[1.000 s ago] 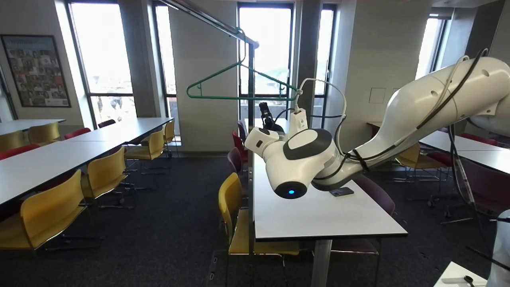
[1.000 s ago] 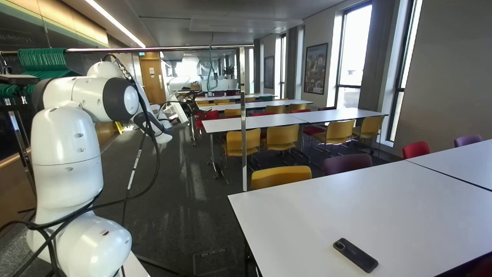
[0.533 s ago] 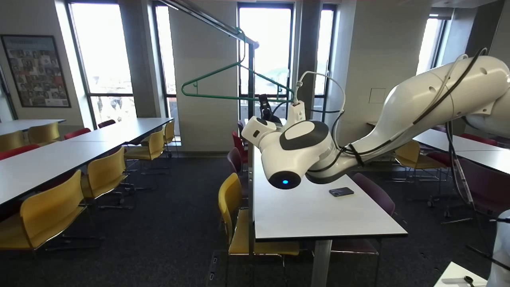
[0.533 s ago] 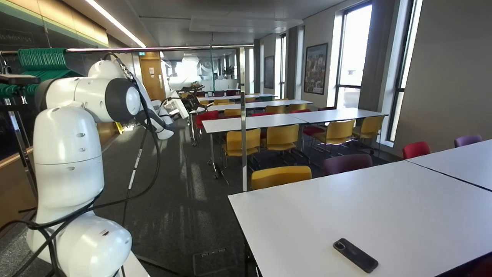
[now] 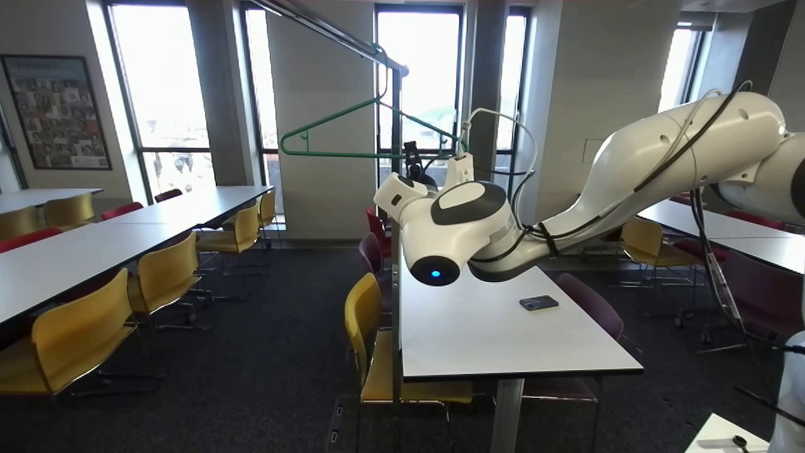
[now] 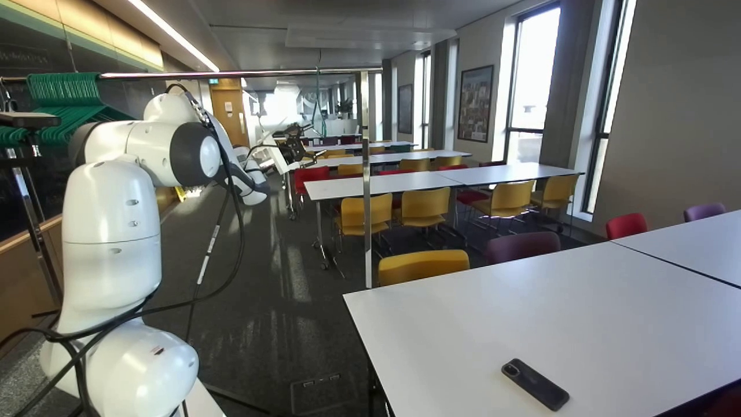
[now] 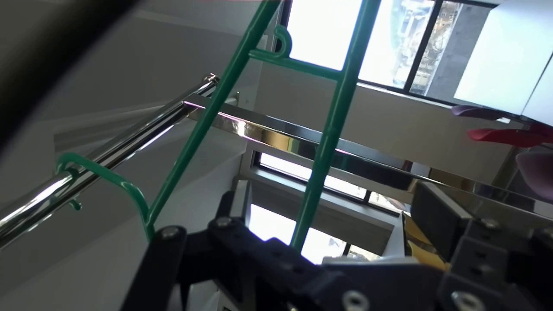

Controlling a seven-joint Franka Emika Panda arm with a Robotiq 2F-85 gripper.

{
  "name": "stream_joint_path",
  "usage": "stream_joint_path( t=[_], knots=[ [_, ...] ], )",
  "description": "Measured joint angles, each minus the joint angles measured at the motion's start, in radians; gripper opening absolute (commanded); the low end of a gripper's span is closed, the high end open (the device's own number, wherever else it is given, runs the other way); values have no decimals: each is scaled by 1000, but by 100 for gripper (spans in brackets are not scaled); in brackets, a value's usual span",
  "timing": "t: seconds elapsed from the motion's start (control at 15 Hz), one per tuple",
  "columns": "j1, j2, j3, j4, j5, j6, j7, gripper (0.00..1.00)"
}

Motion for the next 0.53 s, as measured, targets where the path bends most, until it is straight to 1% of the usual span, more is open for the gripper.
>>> stream_joint_path(
  t=[0.27,0.33,0.4,0.47,0.53],
  knots=[
    [0,14,-1,24,3,0,2,51],
    [0,15,-1,27,3,0,3,42],
    [0,16,-1,31,4,0,3,35],
    [0,17,-1,33,7,0,6,74],
    [0,18,-1,35,13,0,9,72]
  ],
)
